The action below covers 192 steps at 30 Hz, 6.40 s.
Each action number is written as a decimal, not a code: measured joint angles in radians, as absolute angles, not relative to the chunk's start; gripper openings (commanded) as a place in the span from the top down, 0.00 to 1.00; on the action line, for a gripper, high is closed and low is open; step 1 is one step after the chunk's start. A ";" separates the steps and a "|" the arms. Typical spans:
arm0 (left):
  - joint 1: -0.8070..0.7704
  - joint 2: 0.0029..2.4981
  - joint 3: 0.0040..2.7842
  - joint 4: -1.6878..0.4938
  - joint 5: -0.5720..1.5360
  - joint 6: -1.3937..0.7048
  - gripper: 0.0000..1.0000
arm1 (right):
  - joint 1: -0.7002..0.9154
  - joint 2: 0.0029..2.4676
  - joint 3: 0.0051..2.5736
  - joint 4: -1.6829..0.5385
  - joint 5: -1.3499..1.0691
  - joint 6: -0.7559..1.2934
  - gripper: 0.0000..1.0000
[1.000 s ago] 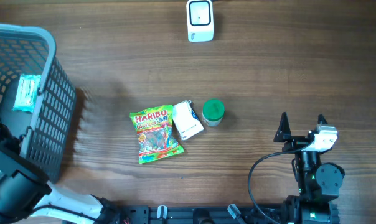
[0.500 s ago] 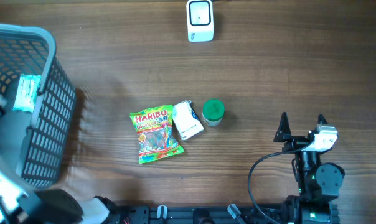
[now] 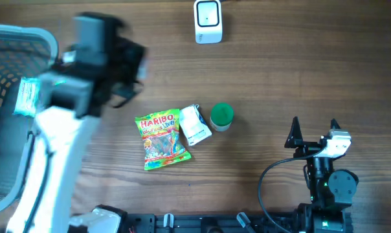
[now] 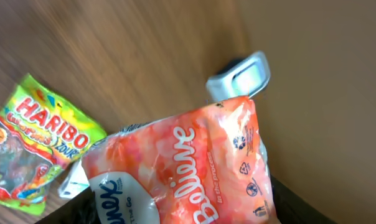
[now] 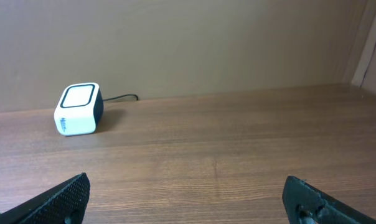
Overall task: Scan the item barcode
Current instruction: 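Swing the pink pack under the scanner and set it right of the jar, then retract the left arm and reach the right gripper to the pink pack, then grasp the pink Kleenex pack with the right gripper and lift it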
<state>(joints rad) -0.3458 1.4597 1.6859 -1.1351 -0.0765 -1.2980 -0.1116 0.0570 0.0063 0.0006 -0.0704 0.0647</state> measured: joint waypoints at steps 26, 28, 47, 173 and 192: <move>-0.967 2.192 1.686 -0.712 -0.260 -0.939 0.37 | -0.112 0.057 0.006 0.001 -0.070 0.065 0.00; -0.966 2.192 1.686 -0.758 -0.281 -0.940 0.37 | -0.112 0.057 0.006 0.001 -0.070 0.065 0.00; -0.918 2.190 1.688 -0.806 -0.282 -0.931 0.00 | -0.112 0.057 0.006 0.001 -0.070 0.065 0.00; -0.040 0.472 1.492 -0.422 -0.406 -0.060 0.00 | 0.234 1.774 1.066 -0.512 -0.515 0.285 0.96; -0.040 0.020 1.087 -0.188 -0.187 -0.063 0.00 | 0.475 0.930 1.075 -0.441 -0.569 0.089 0.96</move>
<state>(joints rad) -0.0399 0.0204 1.0866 -0.1879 -0.1871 -0.0628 0.4747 0.9298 1.0748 -0.4412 -0.5694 0.0887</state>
